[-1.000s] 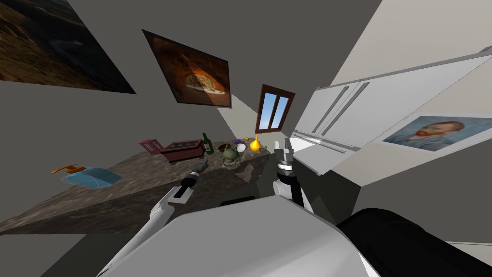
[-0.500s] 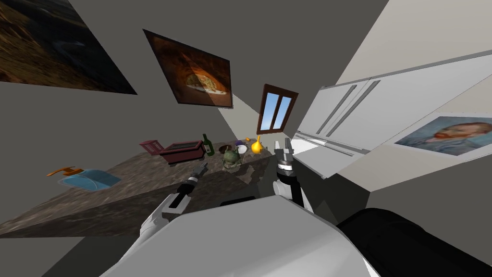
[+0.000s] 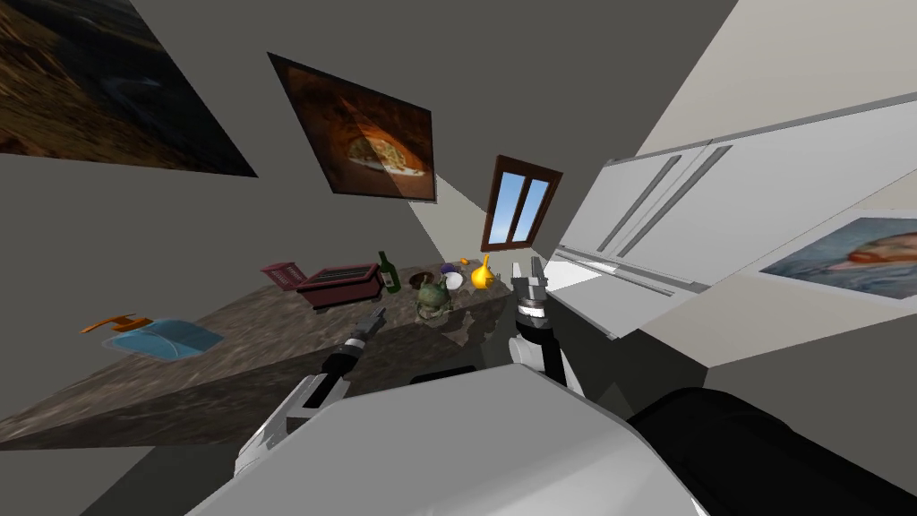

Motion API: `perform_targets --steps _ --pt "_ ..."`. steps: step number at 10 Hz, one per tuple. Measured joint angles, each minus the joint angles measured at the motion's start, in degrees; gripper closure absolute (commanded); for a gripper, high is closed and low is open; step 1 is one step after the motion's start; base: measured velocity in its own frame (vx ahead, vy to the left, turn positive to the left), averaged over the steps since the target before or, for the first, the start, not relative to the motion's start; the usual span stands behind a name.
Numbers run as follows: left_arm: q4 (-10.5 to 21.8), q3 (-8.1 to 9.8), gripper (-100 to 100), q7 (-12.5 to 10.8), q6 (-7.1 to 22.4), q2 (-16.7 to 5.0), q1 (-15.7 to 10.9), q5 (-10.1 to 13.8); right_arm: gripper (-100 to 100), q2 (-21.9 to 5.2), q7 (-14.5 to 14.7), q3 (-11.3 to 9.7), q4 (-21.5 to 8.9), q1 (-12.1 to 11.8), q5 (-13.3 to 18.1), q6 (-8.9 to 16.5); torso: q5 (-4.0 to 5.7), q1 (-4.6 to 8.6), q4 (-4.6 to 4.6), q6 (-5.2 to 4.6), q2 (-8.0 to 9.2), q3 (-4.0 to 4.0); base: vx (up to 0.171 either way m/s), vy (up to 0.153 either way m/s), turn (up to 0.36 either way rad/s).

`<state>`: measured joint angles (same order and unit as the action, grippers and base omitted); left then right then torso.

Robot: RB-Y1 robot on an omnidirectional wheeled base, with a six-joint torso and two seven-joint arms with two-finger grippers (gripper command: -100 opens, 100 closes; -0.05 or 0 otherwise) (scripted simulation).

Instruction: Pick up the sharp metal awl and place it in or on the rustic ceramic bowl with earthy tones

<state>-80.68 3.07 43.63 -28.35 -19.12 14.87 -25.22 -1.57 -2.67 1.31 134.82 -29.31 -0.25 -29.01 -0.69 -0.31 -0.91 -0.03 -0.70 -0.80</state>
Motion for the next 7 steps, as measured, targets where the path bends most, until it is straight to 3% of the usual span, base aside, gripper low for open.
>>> perform_targets --steps 3,5,6,7 --pt "-5.37 1.62 100 -2.35 -0.45 1.85 4.93 -4.39 0 0.0 0.0 0.0 0.0 0.0 0.0 0.0 0.03 0.05 -0.01 0.02 -0.1 -0.05 0.086 -0.001 0.048" --pt "-8.49 2.14 100 -3.4 -0.53 2.17 7.82 -5.81 0 0.0 0.0 0.0 0.0 0.01 0.0 0.0 0.02 0.05 0.02 -0.02 0.08 0.04 0.02 0.003 0.004" --pt "-8.63 2.14 0 -3.38 -0.54 2.2 7.92 -5.85 0 0.0 0.0 0.0 0.0 0.01 0.0 0.0 0.02 0.04 0.03 -0.03 0.15 0.08 0.0 0.0 0.0" --pt "-8.61 2.14 100 -3.38 -0.54 2.19 7.9 -5.85 0 0.0 0.0 0.0 0.0 0.01 0.0 0.0 0.02 0.04 0.04 -0.03 0.19 0.11 -0.056 0.008 -0.222"
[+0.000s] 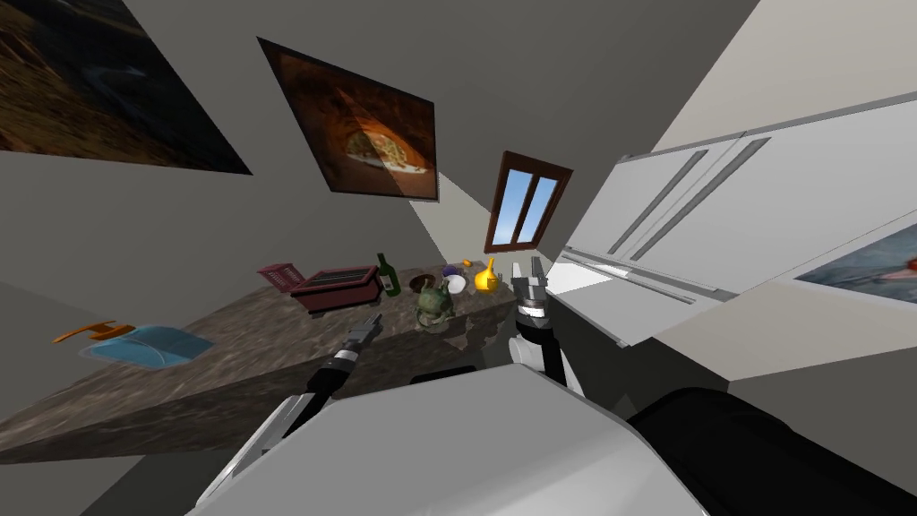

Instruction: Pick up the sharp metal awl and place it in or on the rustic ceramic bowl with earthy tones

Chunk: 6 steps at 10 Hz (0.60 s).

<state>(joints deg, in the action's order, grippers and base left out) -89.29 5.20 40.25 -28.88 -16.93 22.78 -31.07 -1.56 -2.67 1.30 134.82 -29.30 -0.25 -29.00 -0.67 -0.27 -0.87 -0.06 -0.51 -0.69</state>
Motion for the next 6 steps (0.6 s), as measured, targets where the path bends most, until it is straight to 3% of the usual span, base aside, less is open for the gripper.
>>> perform_targets --steps 3,6 --pt "-1.05 3.04 100 -0.77 1.63 1.1 -3.16 -0.37 0 0.0 0.0 0.0 -0.01 0.02 0.0 0.01 0.01 -0.1 0.14 -0.07 0.46 0.29 -0.125 0.031 -0.254" --pt "-3.02 6.81 100 -0.97 3.95 3.53 -6.5 -1.03 0 0.0 0.0 0.0 -0.01 0.02 0.0 0.01 -0.01 -0.05 0.15 -0.12 0.46 0.29 -0.102 0.021 -0.285"
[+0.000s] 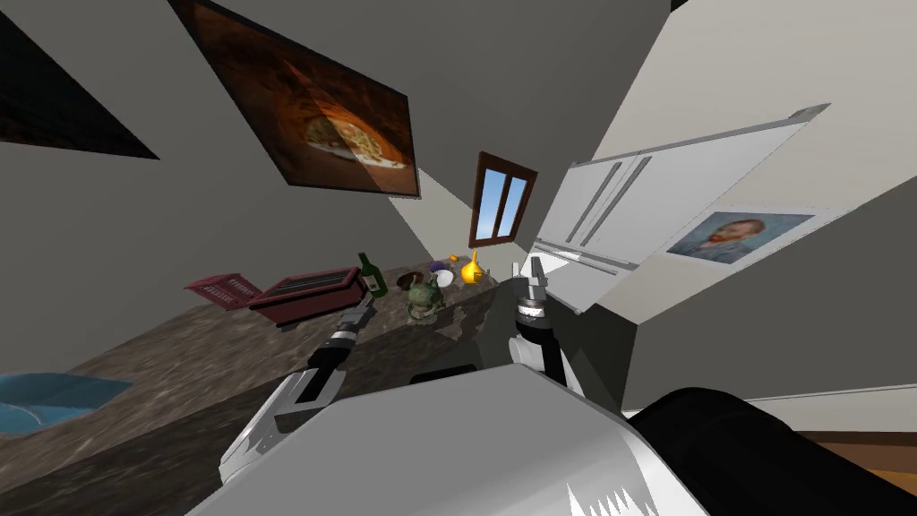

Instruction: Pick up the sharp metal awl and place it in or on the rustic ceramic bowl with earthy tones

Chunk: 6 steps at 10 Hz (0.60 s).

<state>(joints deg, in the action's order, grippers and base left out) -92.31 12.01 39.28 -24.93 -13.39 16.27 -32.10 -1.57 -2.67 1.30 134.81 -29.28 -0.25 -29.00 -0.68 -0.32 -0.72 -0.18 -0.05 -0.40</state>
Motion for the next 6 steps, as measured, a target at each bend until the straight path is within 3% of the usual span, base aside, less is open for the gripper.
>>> perform_targets --steps 1,6 --pt "0.2 1.39 100 -0.14 0.22 0.26 -1.38 0.08 0 0.0 0.0 0.0 0.0 -0.01 0.0 0.0 -0.02 -0.05 -0.02 0.08 -0.03 -0.02 -0.072 0.016 -0.128" --pt "-3.17 4.91 100 -1.66 4.56 0.42 -5.5 0.15 0 0.0 0.0 0.0 0.0 -0.01 0.0 0.0 -0.03 0.05 -0.03 -0.01 -0.15 -0.08 -0.06 -0.006 -0.181"
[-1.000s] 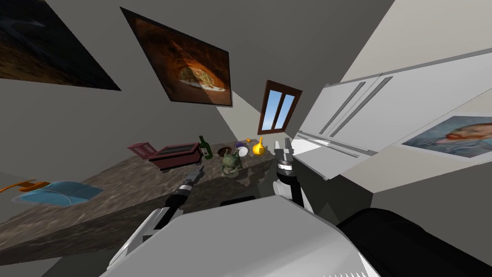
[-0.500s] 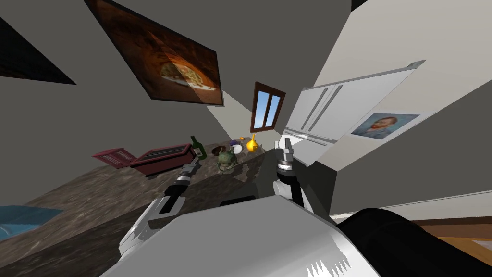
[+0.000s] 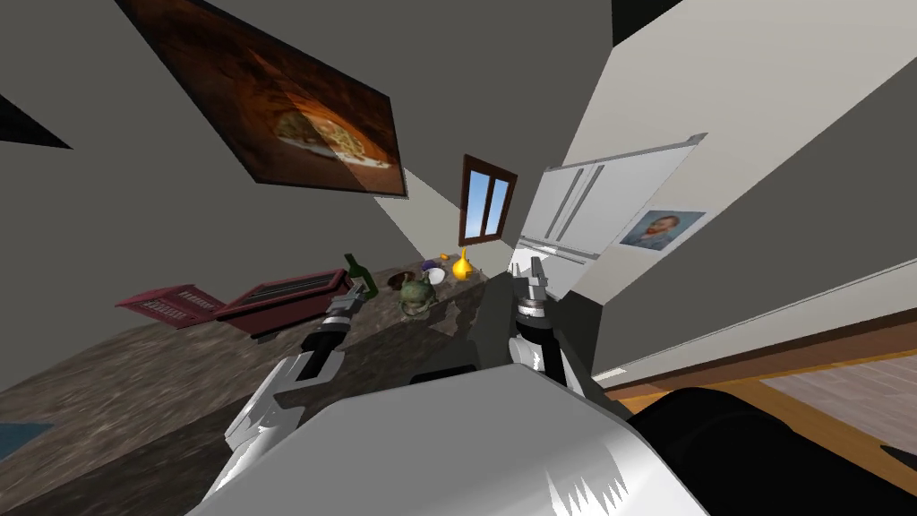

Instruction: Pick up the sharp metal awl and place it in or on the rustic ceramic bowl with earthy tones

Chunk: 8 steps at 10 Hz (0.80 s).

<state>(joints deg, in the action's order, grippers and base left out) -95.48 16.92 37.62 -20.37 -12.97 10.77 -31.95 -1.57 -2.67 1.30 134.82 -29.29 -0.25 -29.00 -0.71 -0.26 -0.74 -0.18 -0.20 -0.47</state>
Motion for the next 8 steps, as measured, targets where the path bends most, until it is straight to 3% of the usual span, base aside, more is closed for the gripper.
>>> perform_targets --steps 2,8 --pt "-0.81 1.37 100 -0.37 1.64 -0.06 -1.64 0.43 0 0.0 0.0 0.0 0.0 -0.01 0.0 0.0 -0.03 -0.03 -0.02 0.06 0.0 -0.01 -0.033 -0.016 -0.109" --pt "-1.3 1.81 100 -2.32 7.45 -3.3 -2.75 1.35 0 0.0 0.0 0.0 0.01 -0.02 0.0 0.0 -0.03 0.06 -0.16 0.1 -0.46 -0.3 0.034 -0.043 -0.093"
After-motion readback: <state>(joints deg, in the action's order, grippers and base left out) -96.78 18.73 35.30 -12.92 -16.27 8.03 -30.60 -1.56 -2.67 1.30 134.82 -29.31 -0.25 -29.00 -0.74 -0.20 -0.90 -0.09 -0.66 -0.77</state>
